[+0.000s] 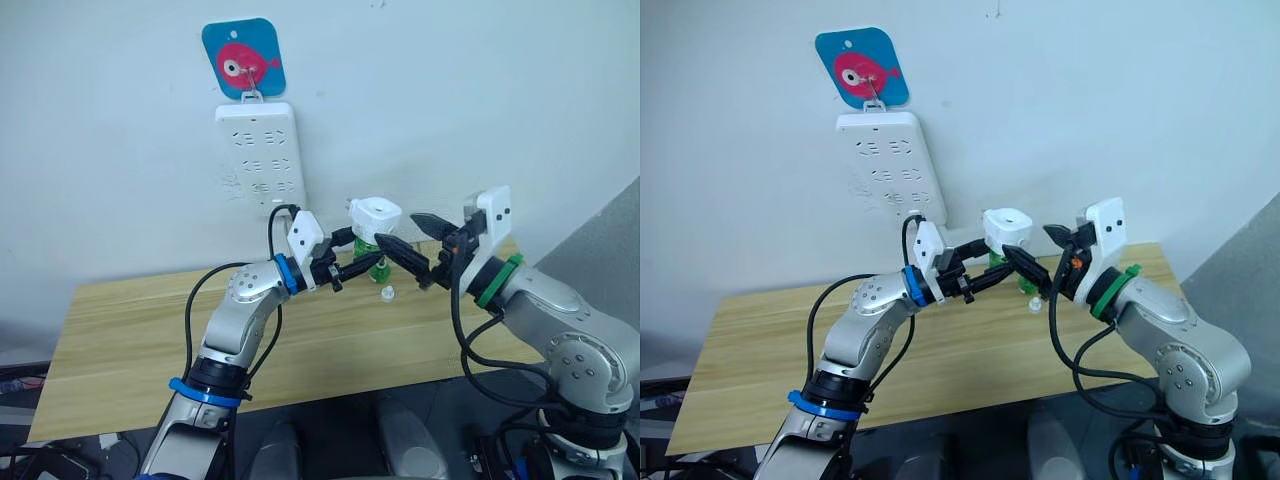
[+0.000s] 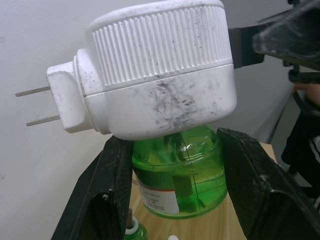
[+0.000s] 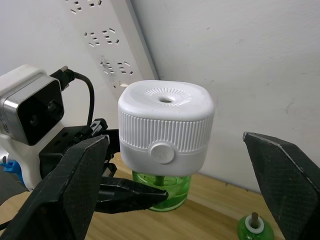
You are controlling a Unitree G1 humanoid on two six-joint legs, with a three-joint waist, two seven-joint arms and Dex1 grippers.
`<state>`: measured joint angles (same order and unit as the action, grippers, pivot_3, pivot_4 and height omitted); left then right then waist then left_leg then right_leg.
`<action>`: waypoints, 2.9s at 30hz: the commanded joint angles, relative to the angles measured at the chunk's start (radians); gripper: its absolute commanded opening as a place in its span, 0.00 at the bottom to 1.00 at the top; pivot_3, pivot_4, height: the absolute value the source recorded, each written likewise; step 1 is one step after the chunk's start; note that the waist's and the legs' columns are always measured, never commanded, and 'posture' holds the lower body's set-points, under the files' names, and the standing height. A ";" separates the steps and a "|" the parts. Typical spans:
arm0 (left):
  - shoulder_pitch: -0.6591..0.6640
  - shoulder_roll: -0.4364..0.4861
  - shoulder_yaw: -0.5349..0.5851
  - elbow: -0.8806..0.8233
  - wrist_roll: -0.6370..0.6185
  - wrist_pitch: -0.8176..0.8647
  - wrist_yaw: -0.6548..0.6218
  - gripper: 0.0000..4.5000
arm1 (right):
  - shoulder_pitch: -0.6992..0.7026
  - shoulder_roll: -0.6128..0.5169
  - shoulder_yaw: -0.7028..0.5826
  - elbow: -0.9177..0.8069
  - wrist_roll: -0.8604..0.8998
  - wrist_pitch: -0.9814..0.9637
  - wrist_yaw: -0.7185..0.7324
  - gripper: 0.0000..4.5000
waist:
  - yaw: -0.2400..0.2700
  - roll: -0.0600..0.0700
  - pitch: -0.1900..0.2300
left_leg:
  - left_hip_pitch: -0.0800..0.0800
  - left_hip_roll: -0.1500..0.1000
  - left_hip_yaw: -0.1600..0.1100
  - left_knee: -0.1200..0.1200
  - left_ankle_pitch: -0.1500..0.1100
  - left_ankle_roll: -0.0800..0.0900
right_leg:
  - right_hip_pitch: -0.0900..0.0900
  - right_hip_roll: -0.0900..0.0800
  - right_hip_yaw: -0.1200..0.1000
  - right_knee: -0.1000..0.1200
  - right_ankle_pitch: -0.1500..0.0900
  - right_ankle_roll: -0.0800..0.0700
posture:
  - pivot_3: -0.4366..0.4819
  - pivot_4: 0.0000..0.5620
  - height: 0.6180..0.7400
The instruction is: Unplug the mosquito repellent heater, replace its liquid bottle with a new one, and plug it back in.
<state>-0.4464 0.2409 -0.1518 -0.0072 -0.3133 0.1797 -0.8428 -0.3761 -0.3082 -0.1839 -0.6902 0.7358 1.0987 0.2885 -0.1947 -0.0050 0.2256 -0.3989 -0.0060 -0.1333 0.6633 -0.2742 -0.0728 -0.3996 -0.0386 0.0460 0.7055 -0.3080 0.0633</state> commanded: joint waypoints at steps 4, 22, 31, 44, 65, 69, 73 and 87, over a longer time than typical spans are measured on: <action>-0.024 -0.003 -0.010 -0.034 -0.003 -0.042 -0.025 0.50 | -0.055 0.019 -0.007 0.019 0.083 -0.002 -0.024 1.00 | 0.000 0.000 0.000 | 0.000 0.000 0.000 0.000 0.000 0.000 | 0.000 0.000 0.000 0.000 0.000 0.000 | 0.20 0.36 0.95; -0.030 0.004 -0.012 -0.018 0.016 -0.068 -0.029 0.50 | -0.122 0.042 0.000 0.100 0.210 0.024 -0.135 0.72 | 0.000 0.000 0.000 | -0.001 0.000 0.000 -0.001 0.000 0.000 | 0.000 0.000 0.000 -0.001 0.000 0.000 | 0.21 0.36 0.95; -0.035 -0.004 -0.011 0.001 0.031 -0.089 -0.013 0.50 | -0.119 0.055 0.002 0.103 0.242 0.028 -0.162 0.67 | 0.000 0.000 0.000 | -0.001 0.000 0.000 -0.001 0.000 0.000 | 0.000 0.000 0.000 -0.001 0.000 0.000 | 0.22 0.36 0.95; -0.008 0.039 0.001 0.017 0.067 -0.111 -0.004 0.77 | -0.114 0.034 0.005 0.080 0.228 -0.022 -0.160 0.67 | 0.000 0.000 0.000 | -0.001 0.000 0.000 -0.001 0.000 0.000 | 0.000 0.000 0.000 -0.002 0.000 0.000 | 0.21 0.35 0.95; 0.200 0.280 0.430 -0.189 -0.042 0.071 0.219 1.00 | -0.034 -0.216 0.014 -0.067 0.192 -0.102 -0.080 0.67 | 0.056 0.000 0.000 | -0.002 0.001 0.000 -0.001 0.000 0.000 | -0.004 0.001 0.000 -0.001 0.000 0.000 | 0.29 0.35 0.95; 0.130 0.288 0.423 -0.131 -0.056 0.077 0.209 1.00 | -0.030 -0.224 0.021 -0.094 0.201 -0.097 -0.091 0.67 | 0.056 0.000 0.000 | -0.003 0.001 0.000 -0.001 0.000 0.000 | -0.003 0.000 0.000 -0.002 0.000 0.000 | 0.27 0.35 0.95; 0.080 0.295 0.383 -0.094 -0.051 0.085 0.186 0.86 | -0.037 -0.231 0.024 -0.108 0.208 -0.091 -0.102 0.67 | 0.055 0.000 0.000 | -0.003 0.001 0.000 -0.002 0.000 0.000 | -0.004 0.000 0.000 -0.003 0.000 0.000 | 0.26 0.35 0.95; -0.127 0.300 0.318 0.156 -0.002 0.033 0.125 0.86 | -0.043 -0.239 0.044 -0.144 0.222 -0.086 -0.134 0.66 | 0.056 0.000 0.000 | -0.003 0.001 -0.001 -0.002 0.000 0.000 | -0.004 0.001 -0.001 -0.003 0.000 0.000 | 0.23 0.36 0.95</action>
<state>-0.5385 0.5299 0.1724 0.1287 -0.3274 0.2305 -0.7158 -0.4116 -0.5433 -0.1338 -0.7841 0.9340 1.0301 0.1638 -0.1387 -0.0050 0.2253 -0.4018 -0.0053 -0.1345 0.6618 -0.2742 -0.0729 -0.4028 -0.0380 0.0445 0.7031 -0.3081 0.0632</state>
